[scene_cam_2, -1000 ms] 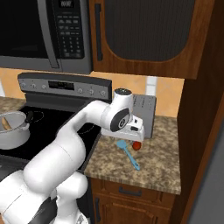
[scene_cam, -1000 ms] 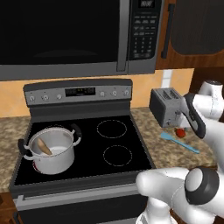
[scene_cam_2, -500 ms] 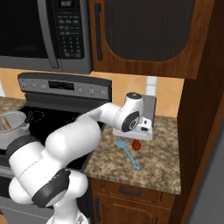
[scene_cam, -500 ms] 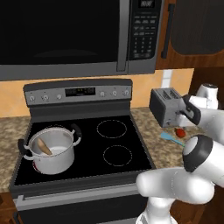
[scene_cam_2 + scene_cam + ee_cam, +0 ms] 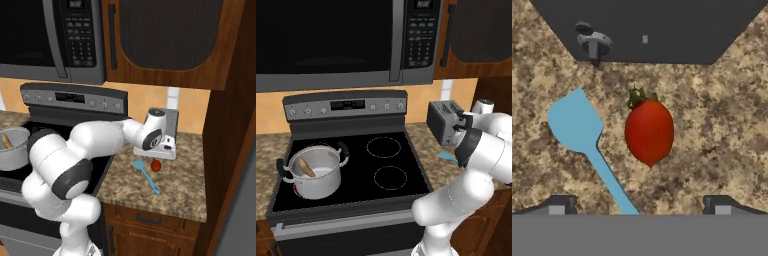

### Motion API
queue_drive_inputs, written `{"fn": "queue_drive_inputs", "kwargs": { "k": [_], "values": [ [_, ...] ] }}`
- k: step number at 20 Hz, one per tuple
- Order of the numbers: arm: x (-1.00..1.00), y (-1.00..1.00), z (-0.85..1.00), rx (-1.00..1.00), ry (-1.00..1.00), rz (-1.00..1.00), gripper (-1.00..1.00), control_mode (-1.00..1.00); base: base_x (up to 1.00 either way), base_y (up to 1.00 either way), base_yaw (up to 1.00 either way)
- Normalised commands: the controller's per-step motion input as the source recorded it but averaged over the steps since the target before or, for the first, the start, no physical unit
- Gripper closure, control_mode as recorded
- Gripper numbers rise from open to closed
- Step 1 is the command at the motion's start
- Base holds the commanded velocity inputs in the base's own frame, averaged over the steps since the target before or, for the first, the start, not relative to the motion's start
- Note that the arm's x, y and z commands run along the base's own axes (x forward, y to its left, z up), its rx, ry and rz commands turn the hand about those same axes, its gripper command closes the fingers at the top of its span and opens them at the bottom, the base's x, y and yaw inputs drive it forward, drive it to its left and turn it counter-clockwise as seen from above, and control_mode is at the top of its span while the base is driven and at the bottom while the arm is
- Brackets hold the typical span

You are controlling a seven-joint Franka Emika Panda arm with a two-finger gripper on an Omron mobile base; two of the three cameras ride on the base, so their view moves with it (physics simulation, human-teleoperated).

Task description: Put the sweet potato and tomato in the pot. Retrieve the spatula and lightly stir the vegetables in the pot.

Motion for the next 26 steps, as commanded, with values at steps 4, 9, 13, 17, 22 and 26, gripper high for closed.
{"fn": "queue_drive_inputs", "kwargs": {
  "k": [4,9,13,17,22,26],
  "values": [
    [0.5,-0.05,-0.31,0.0,0.0,0.02,-1.0,-1.0,0.0,0.0,0.0],
    [0.25,-0.1,-0.3,0.0,0.0,0.02,-1.0,-1.0,0.0,0.0,0.0],
    [0.13,-0.13,-0.3,0.0,0.01,0.02,-1.0,-1.0,0.0,0.0,0.0],
    [0.0,0.0,-0.21,0.0,0.0,0.01,-1.0,-1.0,0.0,0.0,0.0],
    [0.0,0.0,-0.19,0.0,0.0,0.0,-1.0,-1.0,0.0,0.0,0.0],
    [0.01,0.0,-0.29,0.0,0.02,0.0,-1.0,-1.0,0.0,0.0,0.0]
  ]
}}
